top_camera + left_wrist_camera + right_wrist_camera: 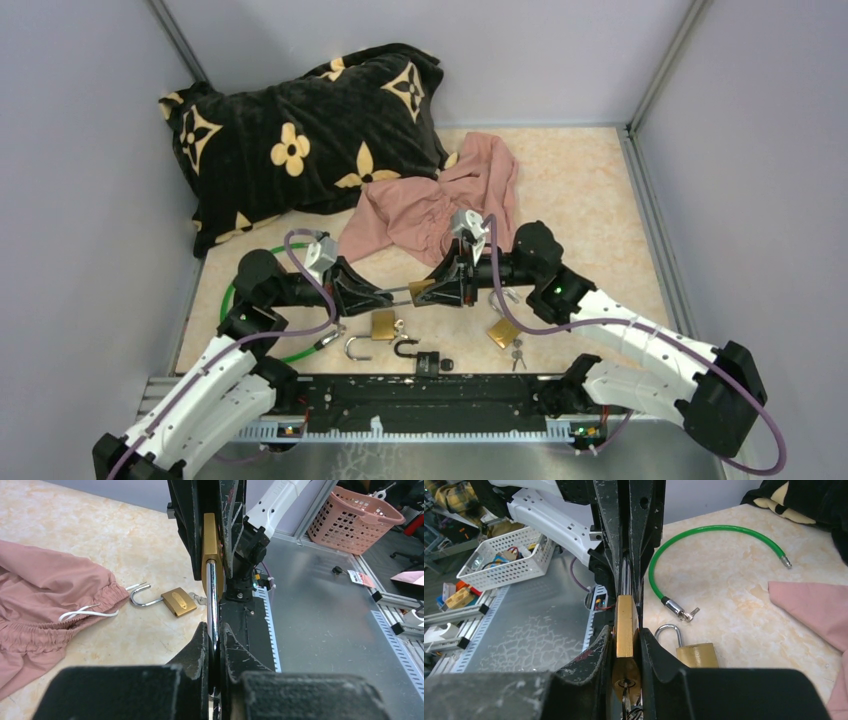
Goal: Lock with the key
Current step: Lock the lock.
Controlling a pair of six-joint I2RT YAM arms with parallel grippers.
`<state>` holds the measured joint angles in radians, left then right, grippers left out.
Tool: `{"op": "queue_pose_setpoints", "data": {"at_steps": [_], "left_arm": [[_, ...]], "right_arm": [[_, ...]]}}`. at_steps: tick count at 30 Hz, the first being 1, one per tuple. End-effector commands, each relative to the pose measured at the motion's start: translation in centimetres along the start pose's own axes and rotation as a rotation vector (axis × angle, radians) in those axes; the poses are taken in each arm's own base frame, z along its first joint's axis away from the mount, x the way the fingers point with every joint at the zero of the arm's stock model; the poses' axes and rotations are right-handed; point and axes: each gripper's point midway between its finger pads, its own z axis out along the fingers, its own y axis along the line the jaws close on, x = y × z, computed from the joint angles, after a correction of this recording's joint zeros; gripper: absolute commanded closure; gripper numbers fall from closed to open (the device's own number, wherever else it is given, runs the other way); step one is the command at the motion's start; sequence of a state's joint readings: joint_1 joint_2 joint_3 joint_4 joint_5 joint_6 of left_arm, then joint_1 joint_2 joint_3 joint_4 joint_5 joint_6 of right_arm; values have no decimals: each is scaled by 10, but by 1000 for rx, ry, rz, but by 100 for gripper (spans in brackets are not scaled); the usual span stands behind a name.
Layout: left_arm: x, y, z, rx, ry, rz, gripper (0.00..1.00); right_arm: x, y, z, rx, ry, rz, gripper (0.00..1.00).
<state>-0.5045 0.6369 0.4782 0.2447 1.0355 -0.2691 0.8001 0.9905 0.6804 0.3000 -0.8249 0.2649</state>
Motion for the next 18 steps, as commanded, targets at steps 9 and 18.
{"op": "queue_pose_setpoints", "data": {"at_steps": [9,18], "left_arm": [[-29,-23,18,124,-92,47,100],[-45,-21,23,105,-148,53,100]], "right_arm": [[-22,3,13,-1,-183,-45,100],[-17,-12,20,52,-218,-7,100]]}}
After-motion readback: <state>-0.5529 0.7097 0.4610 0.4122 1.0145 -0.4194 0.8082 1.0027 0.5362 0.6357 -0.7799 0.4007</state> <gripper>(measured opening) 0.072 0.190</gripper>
